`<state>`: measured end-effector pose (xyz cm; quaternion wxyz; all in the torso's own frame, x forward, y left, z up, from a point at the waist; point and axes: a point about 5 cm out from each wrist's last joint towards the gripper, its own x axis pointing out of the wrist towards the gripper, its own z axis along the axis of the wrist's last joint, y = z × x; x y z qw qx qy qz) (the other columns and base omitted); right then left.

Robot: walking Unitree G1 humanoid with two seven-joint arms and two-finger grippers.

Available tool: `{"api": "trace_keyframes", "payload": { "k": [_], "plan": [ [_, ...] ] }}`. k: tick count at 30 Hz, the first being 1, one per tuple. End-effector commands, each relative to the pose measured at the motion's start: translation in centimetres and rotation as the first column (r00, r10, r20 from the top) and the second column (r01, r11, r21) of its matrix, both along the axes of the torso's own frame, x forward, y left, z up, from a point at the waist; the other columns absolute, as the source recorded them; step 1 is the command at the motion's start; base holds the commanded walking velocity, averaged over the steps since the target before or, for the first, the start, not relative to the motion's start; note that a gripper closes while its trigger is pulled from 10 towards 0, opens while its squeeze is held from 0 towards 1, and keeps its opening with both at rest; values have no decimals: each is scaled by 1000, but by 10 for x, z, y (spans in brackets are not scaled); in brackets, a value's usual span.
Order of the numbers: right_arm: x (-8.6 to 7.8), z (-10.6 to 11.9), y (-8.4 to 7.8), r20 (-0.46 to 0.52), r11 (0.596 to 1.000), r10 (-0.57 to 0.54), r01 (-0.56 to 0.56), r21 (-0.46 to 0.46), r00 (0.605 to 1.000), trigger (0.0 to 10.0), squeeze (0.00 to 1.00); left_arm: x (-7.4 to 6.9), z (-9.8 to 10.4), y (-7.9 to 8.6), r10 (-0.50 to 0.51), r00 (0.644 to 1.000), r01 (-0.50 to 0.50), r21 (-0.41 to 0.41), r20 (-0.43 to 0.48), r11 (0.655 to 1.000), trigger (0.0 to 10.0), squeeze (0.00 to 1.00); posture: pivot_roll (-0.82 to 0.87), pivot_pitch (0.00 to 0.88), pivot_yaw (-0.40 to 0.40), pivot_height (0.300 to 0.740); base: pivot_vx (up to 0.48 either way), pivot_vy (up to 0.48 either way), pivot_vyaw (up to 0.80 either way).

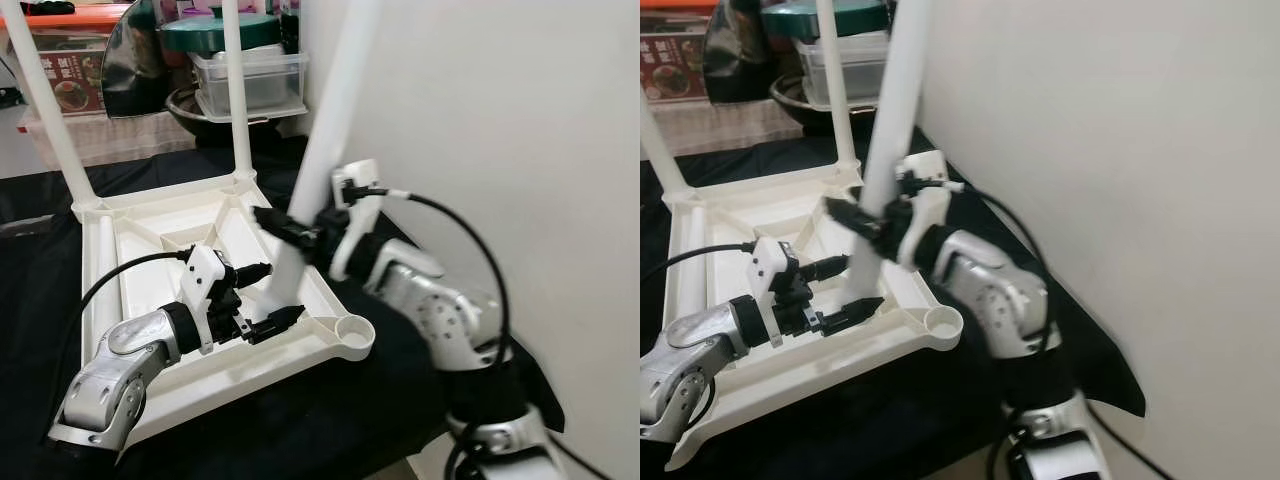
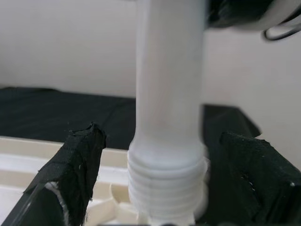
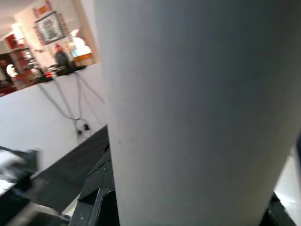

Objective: Building children table

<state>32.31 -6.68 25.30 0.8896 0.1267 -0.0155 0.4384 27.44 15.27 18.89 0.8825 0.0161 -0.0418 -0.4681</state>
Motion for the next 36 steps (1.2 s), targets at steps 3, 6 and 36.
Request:
{"api": "trace_keyframes", "payload": {
  "k": [3, 6, 36],
  "plan": [
    [10, 8, -31, 59, 997, -55, 57, -43, 997, 0, 0, -18, -7, -2, -99, 992, 98, -11, -80, 995, 10000, 1000, -49, 0, -65, 740, 0, 0, 0],
    [12, 10, -46, 82, 995, -65, 72, -74, 994, 0, 0, -23, -10, -2, -104, 990, 104, -3, -91, 995, 10000, 1000, -53, 0, -68, 740, 0, 0, 0],
    [-7, -45, -43, 252, 945, 85, 3, -328, 964, 0, 0, -25, -39, -2, 314, 924, -348, -139, -218, 927, 10000, 0, -38, 0, -87, 740, 0, 0, 0]
  ]
}}
